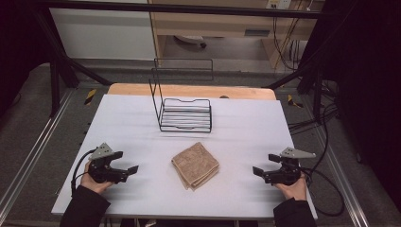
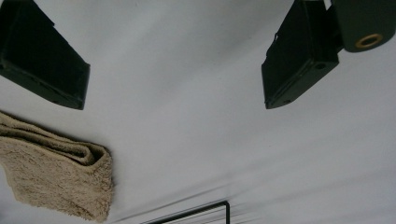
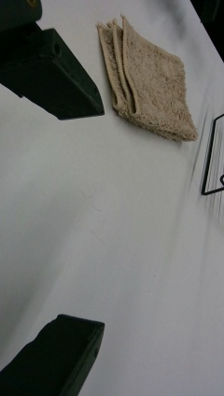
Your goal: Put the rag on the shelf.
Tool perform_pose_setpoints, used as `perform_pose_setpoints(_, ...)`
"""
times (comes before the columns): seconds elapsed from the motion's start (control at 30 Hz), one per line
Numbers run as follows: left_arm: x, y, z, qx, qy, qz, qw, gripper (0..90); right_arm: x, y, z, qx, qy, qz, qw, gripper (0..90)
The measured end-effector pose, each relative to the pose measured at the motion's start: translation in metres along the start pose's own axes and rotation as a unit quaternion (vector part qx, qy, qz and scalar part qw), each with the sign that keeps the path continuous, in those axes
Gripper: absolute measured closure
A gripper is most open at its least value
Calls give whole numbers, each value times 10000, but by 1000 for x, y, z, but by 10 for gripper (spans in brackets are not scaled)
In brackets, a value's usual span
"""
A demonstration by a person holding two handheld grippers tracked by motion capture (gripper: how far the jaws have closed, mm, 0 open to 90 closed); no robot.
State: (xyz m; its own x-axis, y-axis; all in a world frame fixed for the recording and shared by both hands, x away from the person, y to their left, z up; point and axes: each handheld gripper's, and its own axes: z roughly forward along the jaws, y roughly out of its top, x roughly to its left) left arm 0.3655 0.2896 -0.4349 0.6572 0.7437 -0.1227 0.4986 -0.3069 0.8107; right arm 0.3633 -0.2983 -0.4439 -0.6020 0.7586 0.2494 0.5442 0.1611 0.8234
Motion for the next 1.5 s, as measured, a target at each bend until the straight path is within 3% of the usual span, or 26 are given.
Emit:
perform_pose_setpoints(0.47, -8, 4, 3, 77, -35, 6, 10000, 79, 5, 2, 2, 66, -60, -90, 9999, 8)
perform_pose_setpoints(0.9, -28, 19, 16, 238, -39, -63, 9997, 123, 18, 6, 11, 183, -63, -191, 9996, 9)
perform_pose_setpoints(1.27, -49, 41, 33, 321, -107, -33, 9994, 224, 25, 8, 19, 245, -2, -267, 9993, 10)
perform_pose_setpoints(1.5, -69, 58, 53, 411, -228, 75, 9989, 342, 26, 8, 20, 247, 11, -241, 9994, 10)
